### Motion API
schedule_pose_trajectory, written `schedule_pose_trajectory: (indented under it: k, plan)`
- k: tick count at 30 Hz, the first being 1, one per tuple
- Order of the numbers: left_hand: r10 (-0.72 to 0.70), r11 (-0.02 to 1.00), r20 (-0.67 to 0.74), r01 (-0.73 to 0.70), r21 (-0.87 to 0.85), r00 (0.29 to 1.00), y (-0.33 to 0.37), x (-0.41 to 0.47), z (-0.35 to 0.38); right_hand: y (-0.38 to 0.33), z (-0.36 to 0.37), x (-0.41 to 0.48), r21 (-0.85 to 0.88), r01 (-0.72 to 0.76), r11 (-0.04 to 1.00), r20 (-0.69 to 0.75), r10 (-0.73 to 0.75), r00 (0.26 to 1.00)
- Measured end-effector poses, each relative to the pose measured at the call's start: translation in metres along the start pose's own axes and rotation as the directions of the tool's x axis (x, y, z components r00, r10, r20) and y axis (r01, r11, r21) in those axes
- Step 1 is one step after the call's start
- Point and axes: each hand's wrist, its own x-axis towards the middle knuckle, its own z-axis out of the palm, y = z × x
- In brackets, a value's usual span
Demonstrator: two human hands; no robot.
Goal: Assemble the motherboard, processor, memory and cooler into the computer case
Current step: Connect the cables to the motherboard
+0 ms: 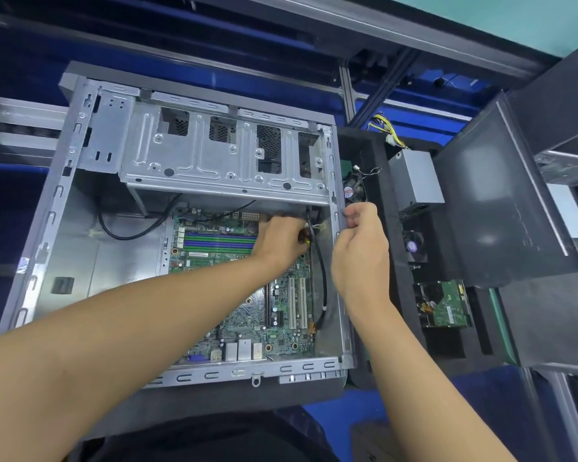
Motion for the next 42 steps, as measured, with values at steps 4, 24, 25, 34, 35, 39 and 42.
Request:
schedule_pose_trajectory:
  k: [4, 24, 25, 34, 35, 39, 42]
  plan:
    - [0.035, 0.999, 0.004, -0.035, -0.009, 0.999, -0.006, 0.001, 0.002, 0.000, 0.000, 0.000, 0.005, -0.001, 1.000, 0.004, 0.001, 1.000]
    - [0.219, 0.968, -0.044, -0.212, 0.138, 0.975, -0.013, 0.000, 0.012, 0.000, 0.001, 0.001, 0.036, -0.028, 0.999, 0.026, 0.027, 0.999]
    - [0.219, 0.968, -0.051, -0.211, 0.140, 0.974, -0.014, -0.001, 0.013, 0.000, 0.000, 0.001, 0.037, -0.025, 0.999, 0.028, 0.024, 0.999]
    - [0.213, 0.974, -0.072, -0.206, 0.098, 0.974, -0.017, -0.001, 0.014, 0.000, -0.001, 0.000, 0.049, -0.024, 0.999, 0.031, 0.022, 0.999]
    - [0.215, 0.973, -0.068, -0.208, 0.097, 0.974, -0.017, -0.002, 0.014, 0.000, -0.001, 0.000, 0.048, -0.030, 0.998, 0.033, 0.028, 0.999]
    - [0.195, 0.978, -0.061, -0.188, 0.095, 0.979, -0.017, -0.002, 0.016, 0.000, -0.001, 0.001, 0.034, -0.033, 0.999, 0.035, 0.032, 0.999]
    - [0.186, 0.979, -0.067, -0.179, 0.095, 0.980, -0.017, 0.000, 0.015, 0.000, 0.000, 0.001, 0.035, -0.033, 0.999, 0.034, 0.032, 0.999]
